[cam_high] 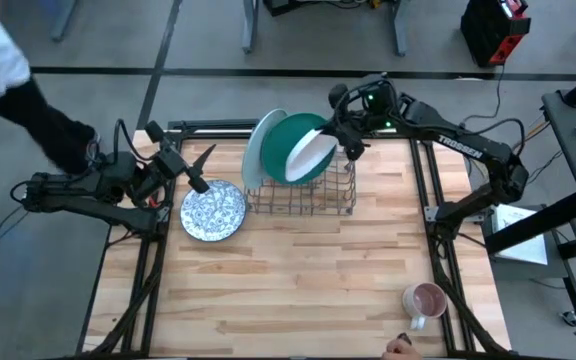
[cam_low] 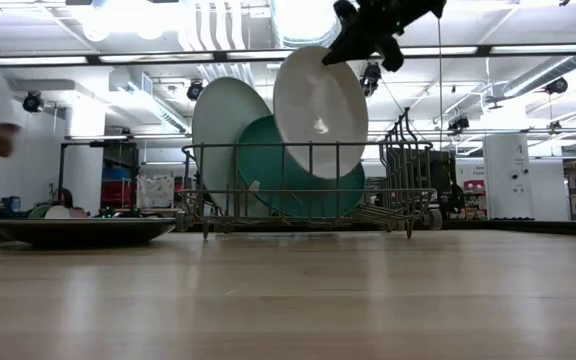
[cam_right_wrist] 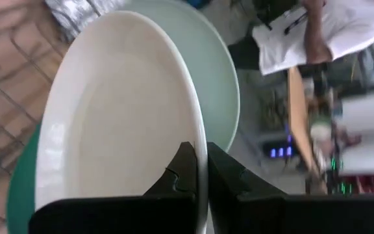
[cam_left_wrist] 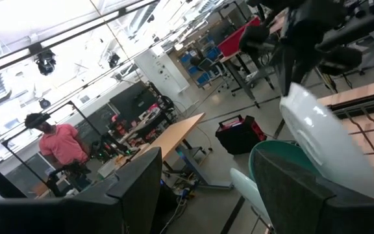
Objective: Sort dishes
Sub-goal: Put the white plate into the dish rack
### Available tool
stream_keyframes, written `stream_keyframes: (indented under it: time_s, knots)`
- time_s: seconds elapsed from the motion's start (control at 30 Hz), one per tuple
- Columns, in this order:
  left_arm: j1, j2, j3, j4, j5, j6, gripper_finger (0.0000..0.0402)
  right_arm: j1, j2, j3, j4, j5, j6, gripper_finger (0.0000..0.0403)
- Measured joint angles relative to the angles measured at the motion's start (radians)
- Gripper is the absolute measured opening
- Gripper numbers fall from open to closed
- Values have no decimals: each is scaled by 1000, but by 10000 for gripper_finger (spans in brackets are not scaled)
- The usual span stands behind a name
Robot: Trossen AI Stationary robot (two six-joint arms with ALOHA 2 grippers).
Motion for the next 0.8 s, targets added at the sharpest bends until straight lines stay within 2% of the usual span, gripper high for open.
stream_keyframes:
  time_s: [0.23, 0.8]
  knots:
    - [0, 0, 0, -1, 0, 0, 229, -9, -13, 1, -71, -135, -67, 0]
    - [0, 4, -1, -14, 0, -3, 229, -8, 61, -2, -71, -144, -121, 1]
